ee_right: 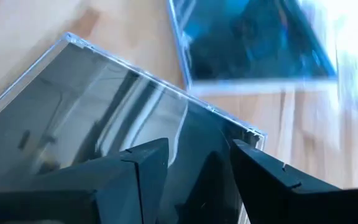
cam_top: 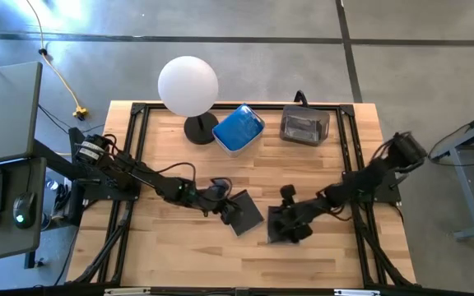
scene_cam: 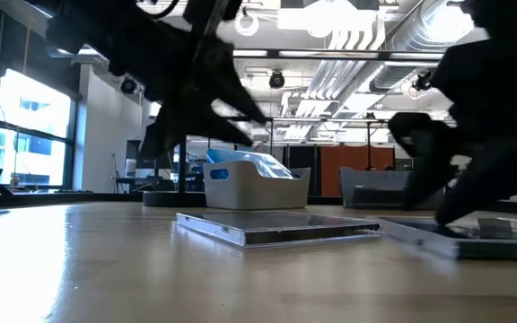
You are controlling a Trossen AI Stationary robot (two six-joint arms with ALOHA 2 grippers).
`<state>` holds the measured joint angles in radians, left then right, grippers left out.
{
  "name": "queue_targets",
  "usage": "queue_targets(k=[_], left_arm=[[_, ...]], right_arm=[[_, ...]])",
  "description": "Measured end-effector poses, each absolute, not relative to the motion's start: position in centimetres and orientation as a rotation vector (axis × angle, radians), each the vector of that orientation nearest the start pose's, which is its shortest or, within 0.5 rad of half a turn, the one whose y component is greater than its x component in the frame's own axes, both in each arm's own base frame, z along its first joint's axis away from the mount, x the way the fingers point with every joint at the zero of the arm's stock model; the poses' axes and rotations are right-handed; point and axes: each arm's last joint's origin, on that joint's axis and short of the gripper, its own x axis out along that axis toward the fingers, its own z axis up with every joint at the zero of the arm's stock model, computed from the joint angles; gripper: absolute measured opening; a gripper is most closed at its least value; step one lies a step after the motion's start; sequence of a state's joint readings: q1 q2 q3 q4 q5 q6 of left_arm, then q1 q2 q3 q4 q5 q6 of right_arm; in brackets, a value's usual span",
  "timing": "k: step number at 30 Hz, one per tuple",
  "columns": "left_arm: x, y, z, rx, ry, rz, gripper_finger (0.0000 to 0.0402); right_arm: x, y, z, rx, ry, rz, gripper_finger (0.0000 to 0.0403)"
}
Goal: Pick & place jewel cases by type
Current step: Move the right black CD case to the center of the table, then put the left black CD case into the black bin
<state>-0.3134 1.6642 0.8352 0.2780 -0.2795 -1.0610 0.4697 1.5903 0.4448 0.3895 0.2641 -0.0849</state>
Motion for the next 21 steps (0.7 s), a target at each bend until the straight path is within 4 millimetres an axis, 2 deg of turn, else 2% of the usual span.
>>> queue_targets(k=[5,10,15,18,21], left_arm=[[31.7,-8.5,16.6,-0.900,0.560,0.375,0.0124],[31.8,-6.7,16.2,-0.885,0.590,0.443,0.0124],[32.2,-4.9,16.2,-0.903,0.605,0.432,0.0124],[32.1,-3.9,15.9,-0.916,0.656,0.454,0.0124],[31.9,-3.4,15.7,-0.928,0.680,0.471,0.0124]], right_arm=[[23.5,10.8,10.2,-0.416,0.679,0.200,0.0169],[24.0,11.7,11.5,-0.430,0.674,0.200,0.0169],[25.8,13.2,13.6,-0.398,0.584,0.214,0.0169],[27.3,13.7,14.0,-0.390,0.568,0.202,0.0169],[28.9,14.1,13.6,-0.433,0.586,0.198,0.0170]])
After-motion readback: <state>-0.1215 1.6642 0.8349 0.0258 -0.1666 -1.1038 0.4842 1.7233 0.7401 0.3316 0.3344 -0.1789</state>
